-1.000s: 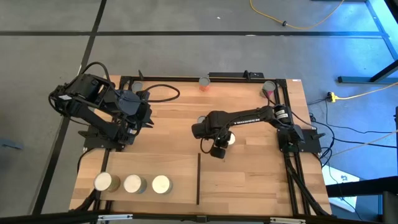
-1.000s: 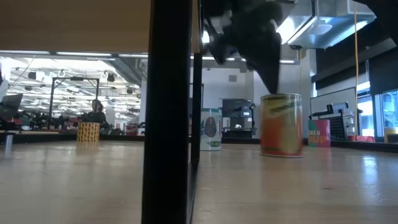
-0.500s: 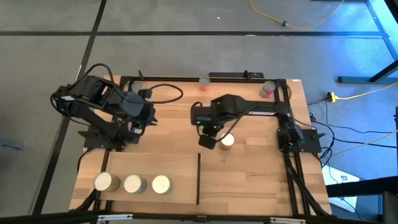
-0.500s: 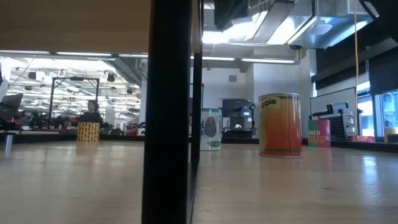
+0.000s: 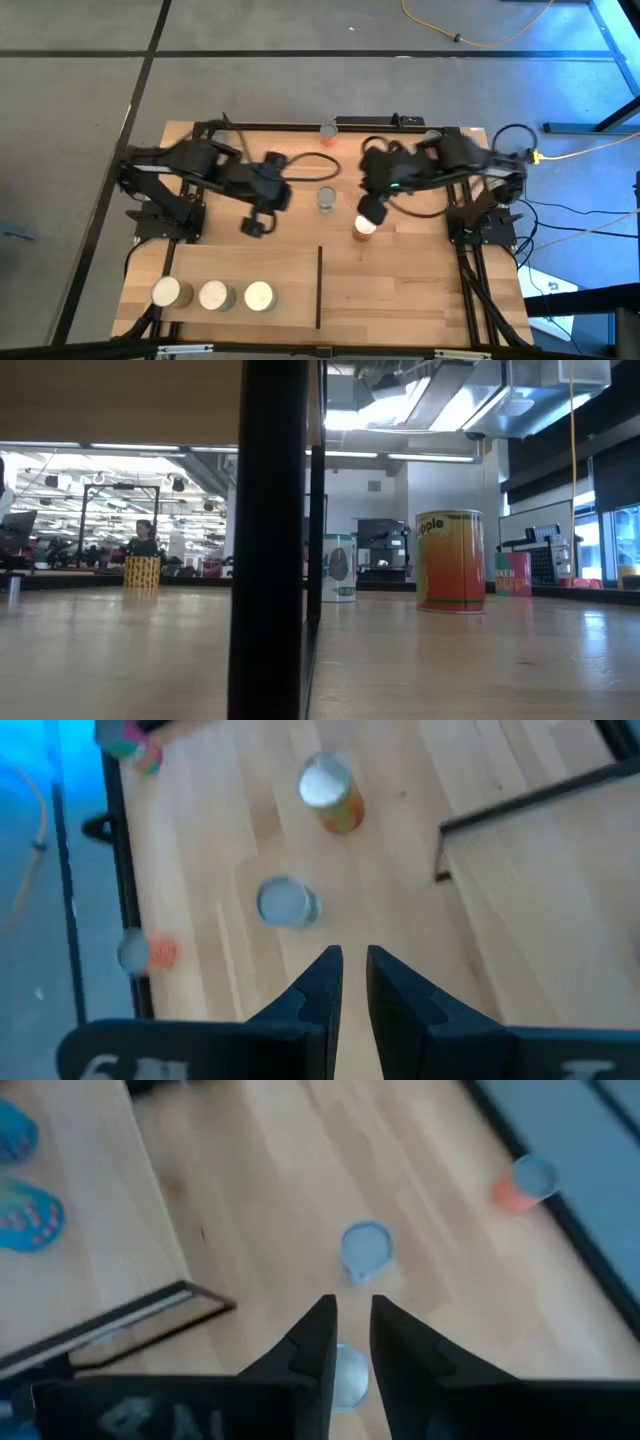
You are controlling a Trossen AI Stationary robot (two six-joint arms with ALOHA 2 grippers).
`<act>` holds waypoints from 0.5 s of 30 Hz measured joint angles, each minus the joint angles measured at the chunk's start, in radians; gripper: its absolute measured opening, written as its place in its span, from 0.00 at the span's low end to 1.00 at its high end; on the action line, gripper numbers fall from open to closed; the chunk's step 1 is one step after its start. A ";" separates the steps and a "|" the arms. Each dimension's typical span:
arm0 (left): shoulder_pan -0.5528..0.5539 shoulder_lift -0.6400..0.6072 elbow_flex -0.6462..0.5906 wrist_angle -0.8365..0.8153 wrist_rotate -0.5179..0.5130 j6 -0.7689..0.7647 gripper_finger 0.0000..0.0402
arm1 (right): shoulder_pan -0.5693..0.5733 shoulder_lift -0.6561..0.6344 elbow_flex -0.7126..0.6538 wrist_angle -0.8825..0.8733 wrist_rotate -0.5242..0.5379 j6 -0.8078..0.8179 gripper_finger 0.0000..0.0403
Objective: Pick and place cans onto a shelf
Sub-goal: Put the canned pineapple on the shelf
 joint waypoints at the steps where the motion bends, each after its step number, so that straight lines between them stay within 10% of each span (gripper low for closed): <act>1: 0.004 0.022 0.000 0.032 0.000 0.027 0.10 | 0.011 -0.023 0.000 0.000 0.022 0.016 0.16; 15: 0.008 0.322 0.000 0.446 0.042 0.315 0.10 | 0.135 -0.264 0.000 0.000 0.195 -0.035 0.16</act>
